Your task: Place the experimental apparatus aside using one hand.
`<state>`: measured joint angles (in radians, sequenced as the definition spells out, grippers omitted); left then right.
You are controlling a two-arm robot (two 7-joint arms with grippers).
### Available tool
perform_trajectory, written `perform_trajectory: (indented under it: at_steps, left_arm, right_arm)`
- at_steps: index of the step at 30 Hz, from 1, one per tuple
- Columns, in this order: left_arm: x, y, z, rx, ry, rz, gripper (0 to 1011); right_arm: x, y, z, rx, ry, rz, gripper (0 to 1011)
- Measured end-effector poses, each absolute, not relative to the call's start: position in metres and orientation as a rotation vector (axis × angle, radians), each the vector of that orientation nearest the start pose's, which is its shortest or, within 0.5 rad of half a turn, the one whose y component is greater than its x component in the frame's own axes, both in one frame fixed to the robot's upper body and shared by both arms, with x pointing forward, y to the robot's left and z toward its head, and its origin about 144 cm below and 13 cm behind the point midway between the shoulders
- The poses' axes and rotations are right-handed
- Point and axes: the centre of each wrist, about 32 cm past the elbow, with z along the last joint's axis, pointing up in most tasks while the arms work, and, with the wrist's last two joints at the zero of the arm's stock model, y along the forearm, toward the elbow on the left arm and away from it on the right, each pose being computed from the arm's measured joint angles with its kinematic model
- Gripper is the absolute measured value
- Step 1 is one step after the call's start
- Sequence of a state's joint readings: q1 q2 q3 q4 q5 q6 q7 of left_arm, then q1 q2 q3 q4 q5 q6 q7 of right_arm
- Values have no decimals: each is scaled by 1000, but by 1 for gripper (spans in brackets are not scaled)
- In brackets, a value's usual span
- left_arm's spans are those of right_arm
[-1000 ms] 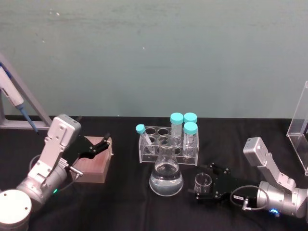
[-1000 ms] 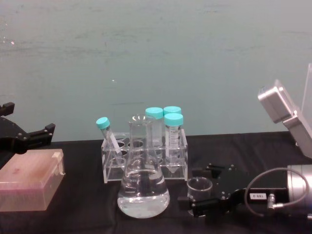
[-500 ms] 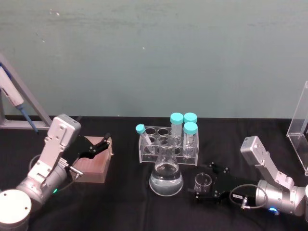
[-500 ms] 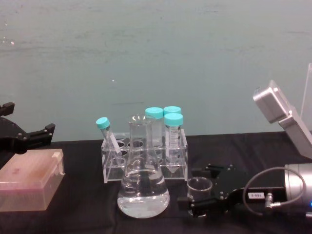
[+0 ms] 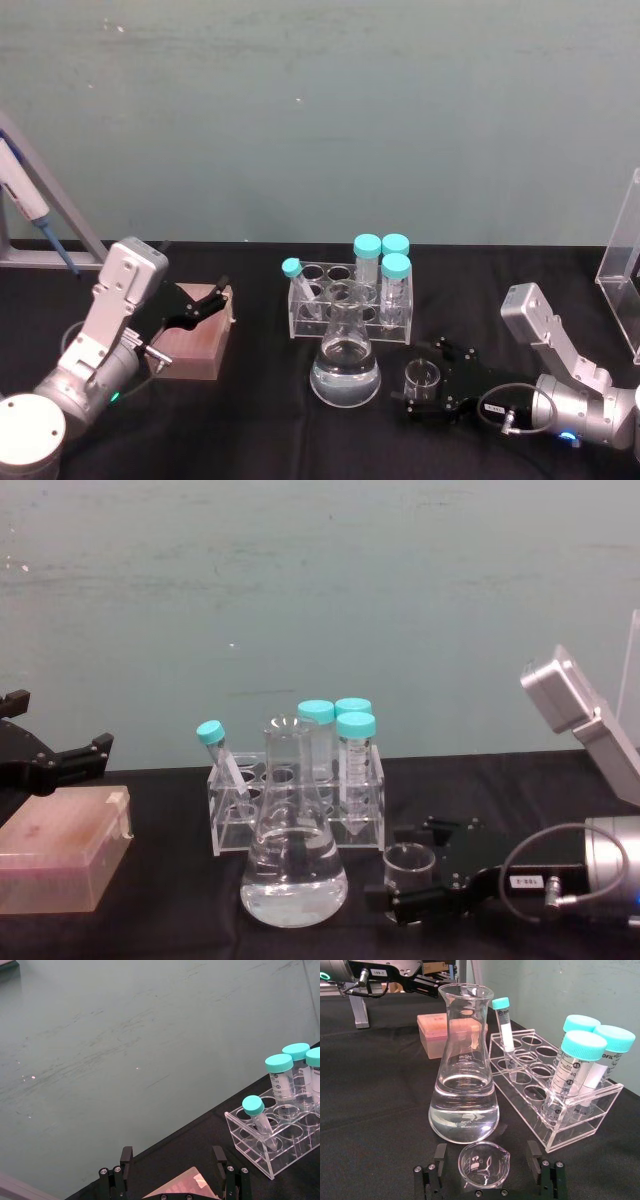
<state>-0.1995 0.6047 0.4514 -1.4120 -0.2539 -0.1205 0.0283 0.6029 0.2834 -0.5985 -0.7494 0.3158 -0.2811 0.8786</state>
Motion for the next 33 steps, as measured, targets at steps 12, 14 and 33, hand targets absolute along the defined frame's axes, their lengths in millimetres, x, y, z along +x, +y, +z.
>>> perform_trajectory:
  at_steps: [12, 14, 33]
  left_arm:
    - [489, 310, 1140, 305, -285, 1248, 1000]
    - [489, 310, 1140, 304, -285, 1248, 1000]
    - [489, 310, 1140, 305, -285, 1248, 1000]
  right_arm:
    - [589, -256, 1100, -254, -36, -433, 965]
    - [589, -256, 1100, -254, -36, -433, 909]
    - [589, -256, 1100, -254, -35, -432, 470]
